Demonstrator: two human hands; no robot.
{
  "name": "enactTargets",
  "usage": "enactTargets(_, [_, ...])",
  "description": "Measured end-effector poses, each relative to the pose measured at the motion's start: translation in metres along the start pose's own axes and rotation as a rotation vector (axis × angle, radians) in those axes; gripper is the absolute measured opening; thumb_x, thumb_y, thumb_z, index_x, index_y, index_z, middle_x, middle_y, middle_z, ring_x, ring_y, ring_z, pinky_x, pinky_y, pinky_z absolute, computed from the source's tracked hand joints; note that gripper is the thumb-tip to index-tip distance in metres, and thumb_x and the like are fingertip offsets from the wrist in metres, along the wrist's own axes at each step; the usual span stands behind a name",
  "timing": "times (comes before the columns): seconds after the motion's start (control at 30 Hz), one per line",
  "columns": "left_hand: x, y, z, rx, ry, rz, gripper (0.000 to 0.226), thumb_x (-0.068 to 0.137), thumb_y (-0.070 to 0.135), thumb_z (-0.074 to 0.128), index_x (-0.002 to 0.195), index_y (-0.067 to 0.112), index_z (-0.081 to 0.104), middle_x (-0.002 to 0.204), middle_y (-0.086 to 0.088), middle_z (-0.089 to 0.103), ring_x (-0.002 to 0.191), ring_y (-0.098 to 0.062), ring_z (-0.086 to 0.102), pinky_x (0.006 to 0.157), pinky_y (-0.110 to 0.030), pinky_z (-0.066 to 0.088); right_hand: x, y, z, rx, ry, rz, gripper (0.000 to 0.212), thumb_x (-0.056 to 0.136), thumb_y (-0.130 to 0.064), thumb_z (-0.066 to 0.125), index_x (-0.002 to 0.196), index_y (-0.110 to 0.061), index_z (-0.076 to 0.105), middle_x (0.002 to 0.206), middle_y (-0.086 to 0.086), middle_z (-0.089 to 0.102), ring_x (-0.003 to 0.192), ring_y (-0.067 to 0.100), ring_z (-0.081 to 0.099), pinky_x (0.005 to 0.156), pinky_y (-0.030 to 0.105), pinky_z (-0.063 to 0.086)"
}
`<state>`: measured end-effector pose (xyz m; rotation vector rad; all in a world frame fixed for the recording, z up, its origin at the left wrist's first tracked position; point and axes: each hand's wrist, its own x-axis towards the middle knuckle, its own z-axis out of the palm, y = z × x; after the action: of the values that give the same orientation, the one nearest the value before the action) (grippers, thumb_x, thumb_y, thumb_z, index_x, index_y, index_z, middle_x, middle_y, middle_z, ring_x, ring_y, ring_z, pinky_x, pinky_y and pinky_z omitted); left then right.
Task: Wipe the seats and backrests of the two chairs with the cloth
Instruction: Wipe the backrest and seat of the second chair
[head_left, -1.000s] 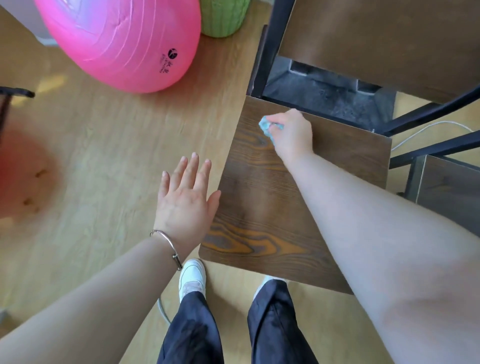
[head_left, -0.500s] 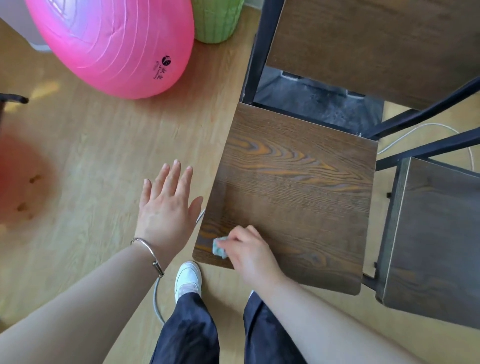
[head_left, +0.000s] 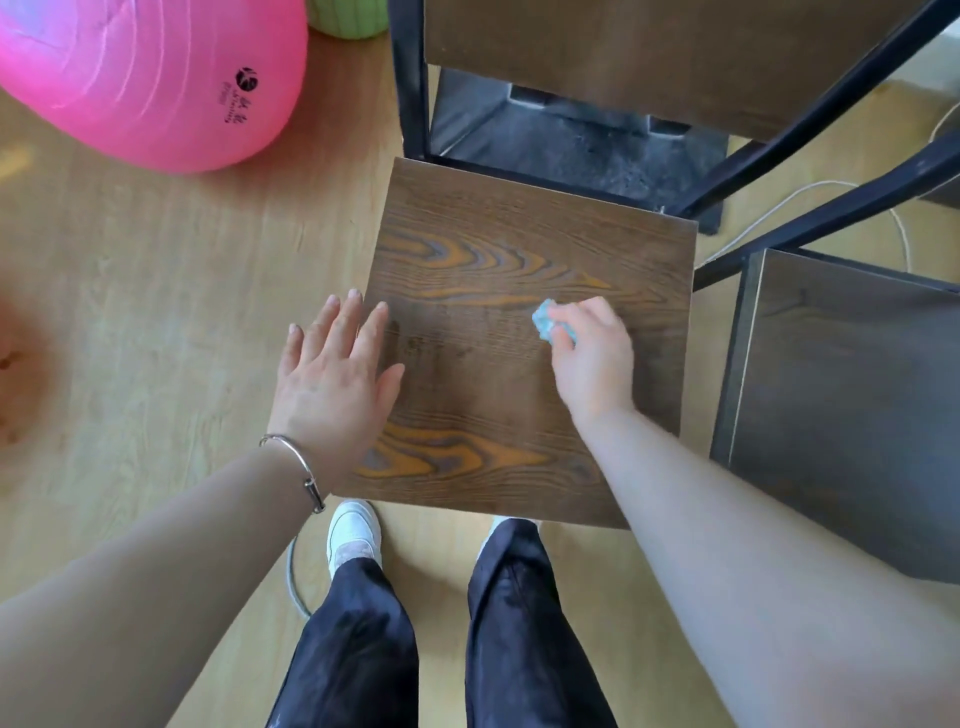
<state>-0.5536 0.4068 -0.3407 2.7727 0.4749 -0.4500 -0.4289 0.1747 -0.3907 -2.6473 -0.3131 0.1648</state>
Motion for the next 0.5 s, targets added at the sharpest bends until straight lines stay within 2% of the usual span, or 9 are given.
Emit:
enactTargets(0.17, [-0.001,0.011,0.002,0.027,-0.040,0.004,0.063,0.098,0.046,0.035,0.154,0.022,0.018,0.162,-0.004,0.012,0.150,-0.022,0.006,0.121,-0.048,0.009,-0.104,-0.018,0.013,0.012,-0.192,-0.271,0.021,0.084,-0.003,0.062,0.099,-0.012,0.072,0.092,0.001,0.058,0.081,0.026,0.047,0.063,0.037,0.049])
enactTargets(0.27, [-0.001,0.014,0.003,0.031,-0.035,0.011,0.063,0.098,0.045,0.037,0.153,0.021,0.021,0.162,-0.005,0.014,0.150,-0.023,0.008,0.120,-0.049,0.010,-0.147,-0.018,0.018,0.050,-0.299,-0.312,0.027,0.083,-0.006,0.057,0.103,-0.014,0.072,0.093,-0.001,0.059,0.082,0.023,0.047,0.058,0.039,0.052])
enactTargets(0.37, [-0.002,0.012,0.005,0.048,-0.034,0.030,0.062,0.097,0.043,0.040,0.153,0.019,0.024,0.161,-0.006,0.017,0.149,-0.025,0.010,0.120,-0.051,0.011,-0.144,-0.017,0.009,0.152,-0.297,-0.228,0.025,0.085,-0.006,0.059,0.104,-0.014,0.074,0.093,-0.003,0.060,0.084,0.021,0.048,0.064,0.038,0.052])
enactTargets(0.5, [-0.006,0.012,0.009,0.067,-0.023,0.066,0.062,0.097,0.042,0.043,0.152,0.018,0.026,0.160,-0.007,0.020,0.149,-0.026,0.013,0.119,-0.052,0.013,-0.119,0.022,-0.035,0.191,0.007,0.108,0.029,0.088,-0.002,0.063,0.109,-0.017,0.075,0.095,-0.004,0.058,0.087,0.020,0.056,0.079,0.020,0.043])
